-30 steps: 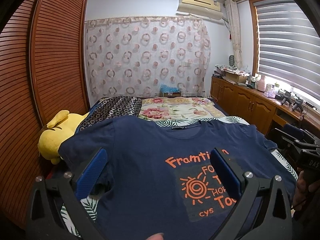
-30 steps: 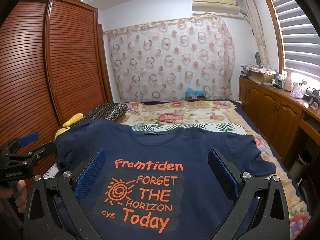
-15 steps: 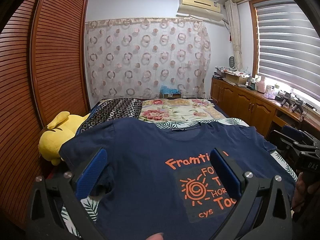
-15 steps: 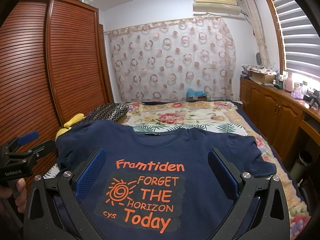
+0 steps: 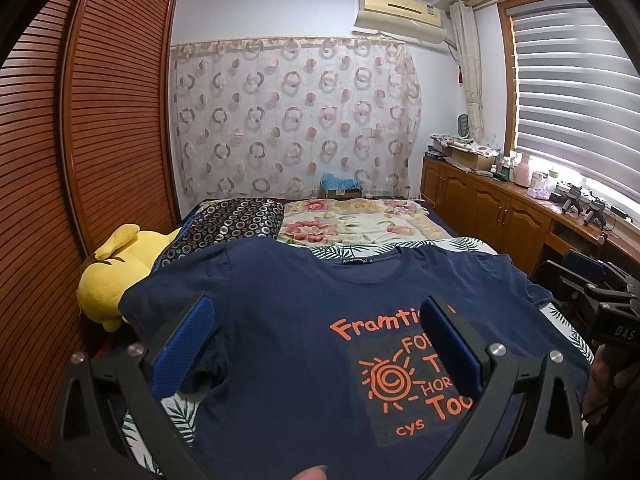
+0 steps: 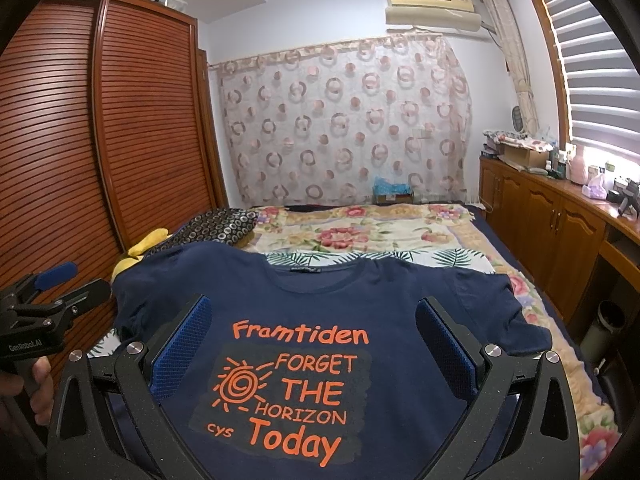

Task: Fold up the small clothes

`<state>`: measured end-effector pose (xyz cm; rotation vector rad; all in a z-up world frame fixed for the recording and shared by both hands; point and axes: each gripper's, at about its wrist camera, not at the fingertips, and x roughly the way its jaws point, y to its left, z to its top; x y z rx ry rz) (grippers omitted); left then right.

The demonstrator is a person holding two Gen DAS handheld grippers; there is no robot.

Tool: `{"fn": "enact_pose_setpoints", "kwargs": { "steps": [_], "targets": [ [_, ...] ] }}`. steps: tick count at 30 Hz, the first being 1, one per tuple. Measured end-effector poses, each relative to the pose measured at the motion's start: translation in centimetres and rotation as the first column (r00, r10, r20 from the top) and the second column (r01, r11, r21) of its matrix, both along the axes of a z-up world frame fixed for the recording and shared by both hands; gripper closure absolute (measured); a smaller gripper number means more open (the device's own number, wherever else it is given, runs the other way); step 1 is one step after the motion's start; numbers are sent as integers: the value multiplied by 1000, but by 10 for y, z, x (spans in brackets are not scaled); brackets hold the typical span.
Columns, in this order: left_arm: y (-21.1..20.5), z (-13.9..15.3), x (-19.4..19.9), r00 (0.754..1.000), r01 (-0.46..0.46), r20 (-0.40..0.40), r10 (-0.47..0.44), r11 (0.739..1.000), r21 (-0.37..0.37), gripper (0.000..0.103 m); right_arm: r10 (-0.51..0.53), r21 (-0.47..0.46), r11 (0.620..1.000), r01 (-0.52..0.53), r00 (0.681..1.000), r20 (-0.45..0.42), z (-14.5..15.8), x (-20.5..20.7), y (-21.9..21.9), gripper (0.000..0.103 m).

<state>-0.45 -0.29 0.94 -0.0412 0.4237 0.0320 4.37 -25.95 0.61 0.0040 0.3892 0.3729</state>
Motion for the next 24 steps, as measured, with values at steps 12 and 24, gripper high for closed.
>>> {"fn": "enact_pose_setpoints", "kwargs": {
  "steps": [12,24],
  "targets": [
    [0,-1,-1,1000,2,0,-2,1000,-1,0,2,3,1000,-2,1000,0,0,0,0,0],
    [13,-4,-1,1000,-16,-14,16,1000,-15,0,54,-7,998,-54,998,-28,3,7,27,0]
  ]
}}
